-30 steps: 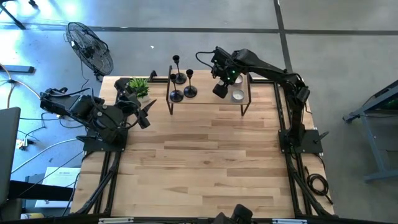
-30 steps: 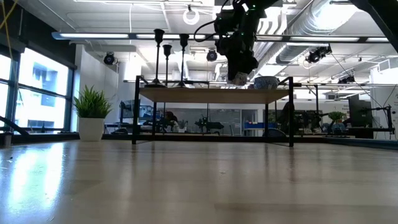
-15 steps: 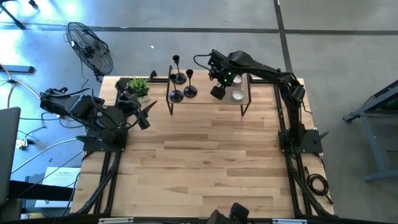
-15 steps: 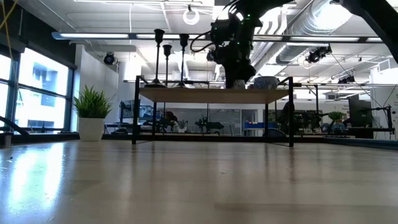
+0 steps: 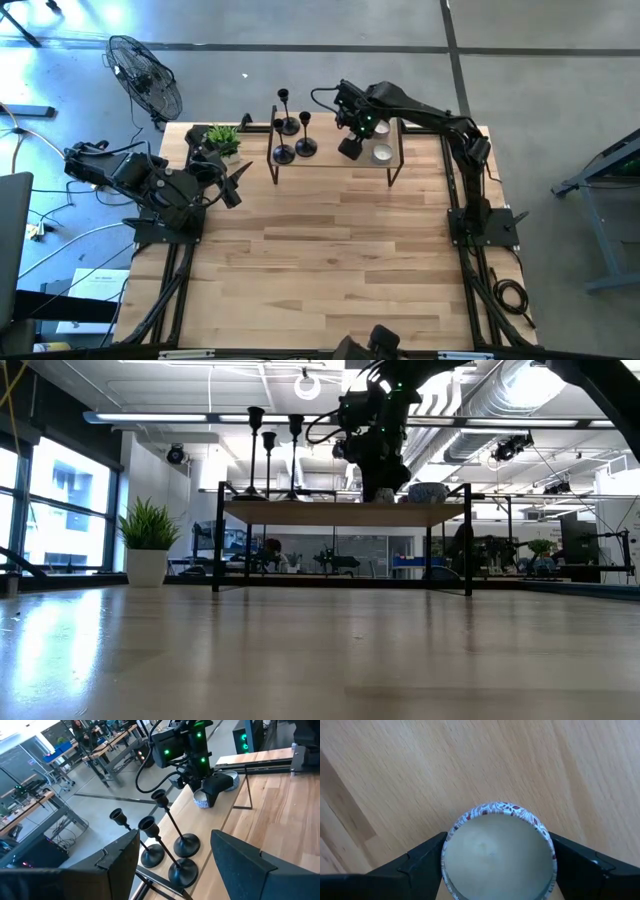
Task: Pick & Place candle stick holders
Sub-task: Put the red patterned scented candle on the shelf, then return to Home Position
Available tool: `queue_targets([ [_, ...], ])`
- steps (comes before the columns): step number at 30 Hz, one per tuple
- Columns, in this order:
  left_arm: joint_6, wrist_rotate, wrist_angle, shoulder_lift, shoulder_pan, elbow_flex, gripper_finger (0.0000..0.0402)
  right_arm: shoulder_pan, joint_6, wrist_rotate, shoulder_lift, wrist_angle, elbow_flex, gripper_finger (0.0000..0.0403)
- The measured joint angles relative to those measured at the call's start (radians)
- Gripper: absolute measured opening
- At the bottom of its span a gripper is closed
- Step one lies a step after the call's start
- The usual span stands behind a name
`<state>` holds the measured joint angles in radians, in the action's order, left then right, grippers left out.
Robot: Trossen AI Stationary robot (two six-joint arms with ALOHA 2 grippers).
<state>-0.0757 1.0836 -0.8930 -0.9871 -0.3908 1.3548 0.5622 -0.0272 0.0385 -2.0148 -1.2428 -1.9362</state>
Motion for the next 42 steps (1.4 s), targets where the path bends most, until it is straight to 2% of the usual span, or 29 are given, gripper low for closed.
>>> queue_targets([
  [4, 0.0, 0.0, 0.0, 0.0, 0.0, 0.0, 0.0239, 0.001, -0.001, -0.005, -0.001, 0.016, 0.0, 0.0307],
  [8, 0.005, 0.001, 0.0, 0.0, 0.0, 0.0, 0.0239, 0.002, -0.007, 0.041, -0.002, 0.029, 0.002, 0.0312],
  [14, 0.023, 0.001, 0.0, 0.0, 0.0, 0.0, 0.0239, 0.001, -0.012, 0.05, -0.005, 0.027, 0.003, 0.0343],
  [19, 0.022, -0.001, 0.0, 0.0, 0.0, 0.0, 0.0239, 0.01, -0.042, 0.127, -0.005, 0.028, 0.003, 0.0368],
  [21, 0.02, -0.001, 0.0, 0.0, 0.0, 0.0, 0.0239, 0.01, -0.028, 0.095, -0.005, 0.028, 0.003, 0.0372],
  [25, 0.019, -0.001, 0.0, 0.0, 0.0, 0.0, 0.0239, 0.008, 0.02, -0.058, -0.005, 0.022, 0.003, 0.0372],
  [28, 0.019, -0.002, 0.0, 0.0, 0.0, 0.0, 0.0239, 0.009, 0.02, -0.118, -0.001, 0.019, 0.003, 0.0372],
  [42, 0.019, -0.003, 0.001, 0.0, 0.0, 0.0, 0.0239, 0.006, -0.012, -0.096, 0.073, 0.063, 0.002, 0.0374],
])
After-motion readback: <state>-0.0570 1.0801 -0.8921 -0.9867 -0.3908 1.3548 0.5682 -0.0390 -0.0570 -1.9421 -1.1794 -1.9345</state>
